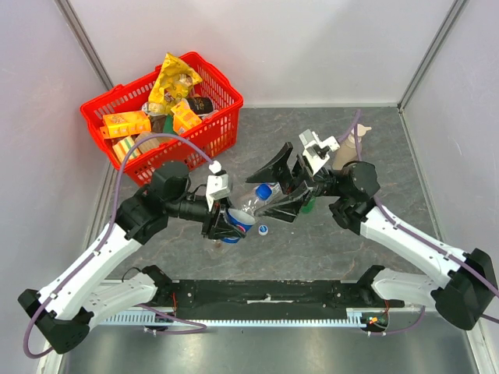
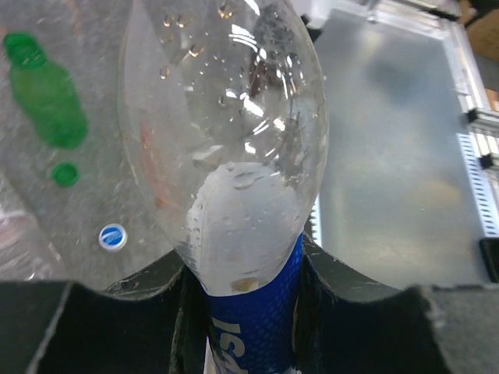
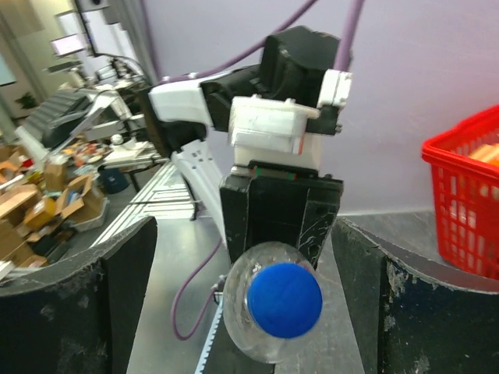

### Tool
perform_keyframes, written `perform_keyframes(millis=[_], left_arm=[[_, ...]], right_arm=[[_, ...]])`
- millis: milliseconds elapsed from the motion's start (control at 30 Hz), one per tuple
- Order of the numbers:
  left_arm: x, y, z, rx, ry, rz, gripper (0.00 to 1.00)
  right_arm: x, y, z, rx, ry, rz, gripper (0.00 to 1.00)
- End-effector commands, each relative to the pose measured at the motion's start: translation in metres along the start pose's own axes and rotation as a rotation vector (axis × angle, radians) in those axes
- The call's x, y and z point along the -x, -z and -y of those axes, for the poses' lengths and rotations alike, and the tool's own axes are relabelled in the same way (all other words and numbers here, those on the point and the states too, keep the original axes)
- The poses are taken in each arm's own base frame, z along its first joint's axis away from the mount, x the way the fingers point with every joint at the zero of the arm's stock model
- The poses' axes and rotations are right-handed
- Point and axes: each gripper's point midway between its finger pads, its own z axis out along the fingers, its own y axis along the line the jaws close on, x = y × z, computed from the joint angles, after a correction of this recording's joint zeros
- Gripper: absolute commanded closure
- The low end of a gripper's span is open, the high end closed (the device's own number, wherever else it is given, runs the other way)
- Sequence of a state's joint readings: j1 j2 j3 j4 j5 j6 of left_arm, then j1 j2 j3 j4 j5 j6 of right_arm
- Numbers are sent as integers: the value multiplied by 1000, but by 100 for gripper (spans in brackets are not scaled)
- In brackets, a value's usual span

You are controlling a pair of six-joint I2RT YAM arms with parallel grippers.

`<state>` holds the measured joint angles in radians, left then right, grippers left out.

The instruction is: Unscrew the bottle caps

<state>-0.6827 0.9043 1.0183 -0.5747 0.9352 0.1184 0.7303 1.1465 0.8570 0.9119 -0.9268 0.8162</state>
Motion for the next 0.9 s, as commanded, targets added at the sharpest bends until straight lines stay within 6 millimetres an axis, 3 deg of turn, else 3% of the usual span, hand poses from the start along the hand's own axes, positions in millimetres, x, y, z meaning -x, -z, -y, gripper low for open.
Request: perform_keyframes(millis=[0,200,400,567,867], left_arm=[[-15,8,-37,222,-32,-43,98],[-31,20,-71,431,-1,-77,98],[-40,33,-94,584,10,-94,98],[-47,47,-113,721,22,-115,98],[-61,67,-136,900,47,-158,98]], right_arm=[[16,1,25,-182,55,6,2],[5,11,61,-381,-2,-29,2],[-7,37,111,-687,-56,-48,2],[-11,42,127,-762,-107,-39,2],[-38,44,157,-838,-296,-36,2]])
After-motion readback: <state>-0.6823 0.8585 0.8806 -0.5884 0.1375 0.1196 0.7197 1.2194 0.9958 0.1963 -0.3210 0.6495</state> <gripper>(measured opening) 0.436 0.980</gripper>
